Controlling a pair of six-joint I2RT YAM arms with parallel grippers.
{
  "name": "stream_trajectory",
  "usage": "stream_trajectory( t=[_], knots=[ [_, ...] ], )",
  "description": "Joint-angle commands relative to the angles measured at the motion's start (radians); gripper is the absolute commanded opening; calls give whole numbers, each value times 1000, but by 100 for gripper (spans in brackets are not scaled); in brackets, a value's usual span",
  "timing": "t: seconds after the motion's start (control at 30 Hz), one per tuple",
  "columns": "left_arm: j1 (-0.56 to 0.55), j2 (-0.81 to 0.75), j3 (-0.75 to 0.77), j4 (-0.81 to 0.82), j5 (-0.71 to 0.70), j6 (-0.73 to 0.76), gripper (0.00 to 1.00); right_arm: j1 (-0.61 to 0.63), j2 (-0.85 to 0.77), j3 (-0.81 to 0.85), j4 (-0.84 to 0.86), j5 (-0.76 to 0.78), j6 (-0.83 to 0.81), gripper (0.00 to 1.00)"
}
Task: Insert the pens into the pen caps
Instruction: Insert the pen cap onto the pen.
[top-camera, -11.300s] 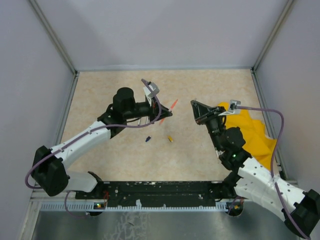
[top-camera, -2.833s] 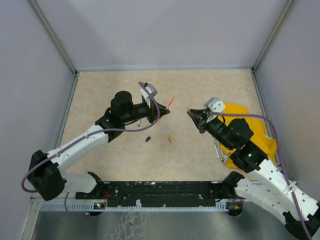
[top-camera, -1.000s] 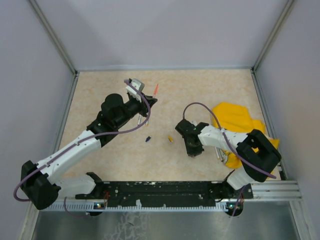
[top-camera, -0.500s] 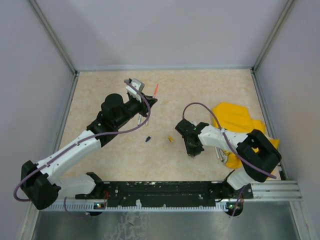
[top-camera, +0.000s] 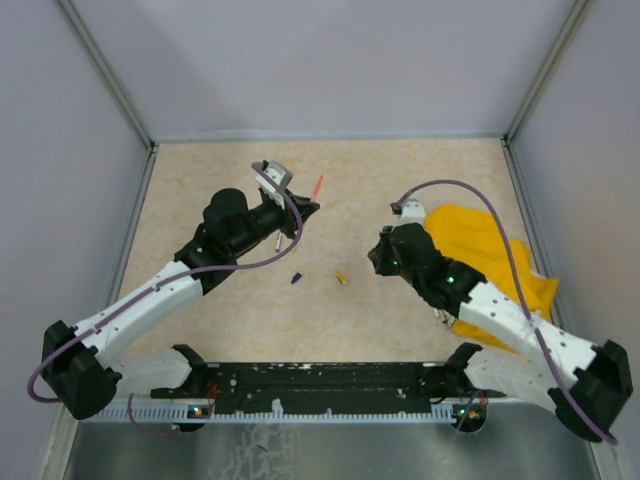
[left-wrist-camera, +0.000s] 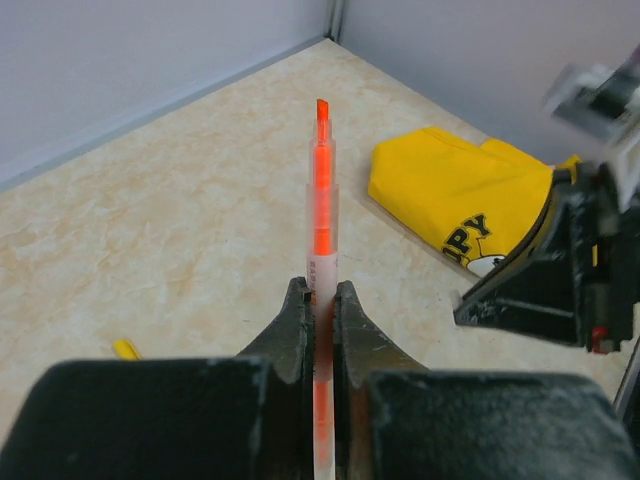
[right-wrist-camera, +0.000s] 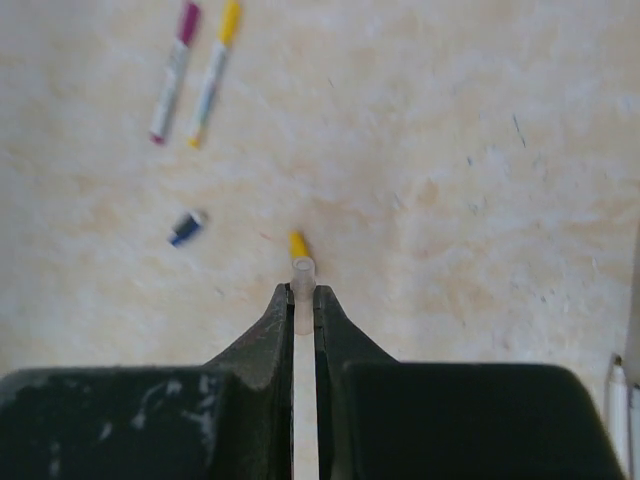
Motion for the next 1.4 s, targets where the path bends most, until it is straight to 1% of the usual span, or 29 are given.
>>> stream_trajectory(
  t=[0.0, 0.1, 0.2, 0.5, 0.7, 0.97, 1.13, 1.37],
  knots=[
    [2, -5, -12, 53, 95, 8, 0, -7, -196, -110, 444, 105, 31, 0],
    [2, -2, -10, 59, 141, 17, 0, -9, -268, -198, 719, 113, 25, 0],
    [2, 1, -14, 69, 186, 23, 0, -11, -282, -243, 947, 136, 14, 0],
    [2, 21, -7, 80, 299, 40, 0, -13, -190, -252, 1317, 129, 40, 0],
    [2, 32, 2, 74, 344, 48, 0, -13, -116, -182, 1374, 73, 51, 0],
    [2, 52, 13, 65, 375, 53, 0, -13, -43, -132, 1423, -23, 49, 0],
    [2, 53, 14, 63, 379, 53, 0, -13, -19, -123, 1412, -91, 47, 0],
    [2, 51, 12, 63, 376, 51, 0, -13, -20, -133, 1390, -91, 40, 0]
  ],
)
